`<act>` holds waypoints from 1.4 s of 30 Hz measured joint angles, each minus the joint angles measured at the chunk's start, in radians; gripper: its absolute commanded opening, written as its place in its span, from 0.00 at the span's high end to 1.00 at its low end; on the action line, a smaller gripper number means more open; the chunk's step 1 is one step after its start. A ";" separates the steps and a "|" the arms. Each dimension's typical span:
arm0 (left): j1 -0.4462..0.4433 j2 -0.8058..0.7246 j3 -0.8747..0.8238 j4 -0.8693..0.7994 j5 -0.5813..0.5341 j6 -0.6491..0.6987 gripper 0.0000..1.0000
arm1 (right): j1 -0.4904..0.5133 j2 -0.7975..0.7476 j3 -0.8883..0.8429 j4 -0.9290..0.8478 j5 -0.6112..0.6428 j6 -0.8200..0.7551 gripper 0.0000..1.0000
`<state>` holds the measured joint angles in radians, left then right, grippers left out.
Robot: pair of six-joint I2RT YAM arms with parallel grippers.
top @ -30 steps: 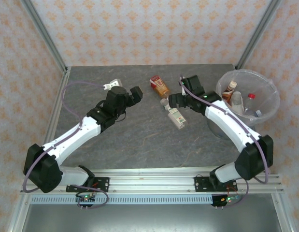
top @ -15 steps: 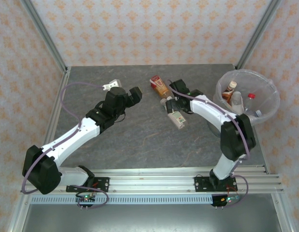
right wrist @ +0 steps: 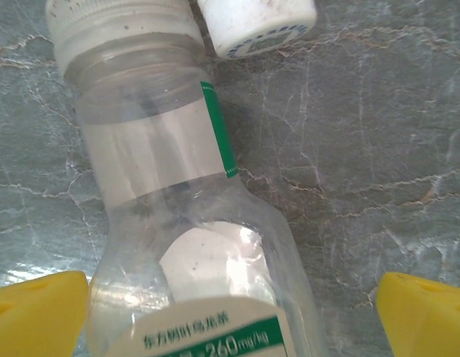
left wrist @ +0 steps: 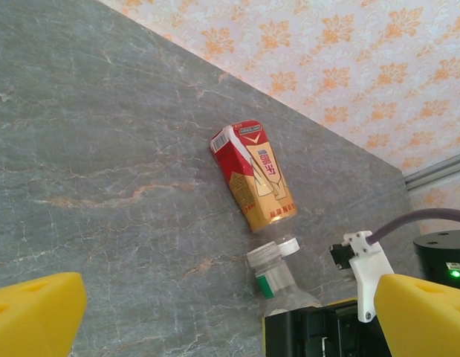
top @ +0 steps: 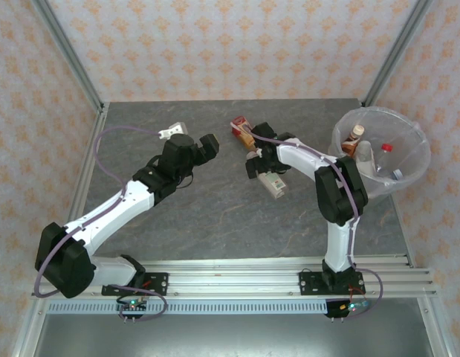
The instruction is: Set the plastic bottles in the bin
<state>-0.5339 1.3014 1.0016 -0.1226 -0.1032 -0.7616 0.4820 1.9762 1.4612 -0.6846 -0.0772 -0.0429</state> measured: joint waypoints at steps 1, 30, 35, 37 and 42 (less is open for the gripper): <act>0.000 0.007 0.001 0.000 0.001 0.000 0.00 | 0.000 0.009 0.003 -0.005 0.001 -0.005 0.03; 0.000 0.039 0.015 -0.001 0.018 -0.016 0.00 | 0.000 0.078 0.034 -0.073 -0.027 -0.082 0.46; 0.000 0.050 0.024 -0.015 0.018 -0.017 0.00 | 0.000 0.055 0.002 -0.058 -0.027 -0.082 0.51; 0.000 0.052 0.033 -0.023 0.018 -0.019 0.00 | 0.000 0.020 -0.043 -0.056 -0.026 -0.082 0.53; 0.000 0.069 0.052 -0.032 0.018 -0.024 0.00 | 0.000 -0.074 -0.122 -0.043 -0.014 -0.076 0.55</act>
<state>-0.5339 1.3705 1.0534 -0.1543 -0.0853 -0.7860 0.4820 1.9026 1.3392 -0.7277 -0.0917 -0.1188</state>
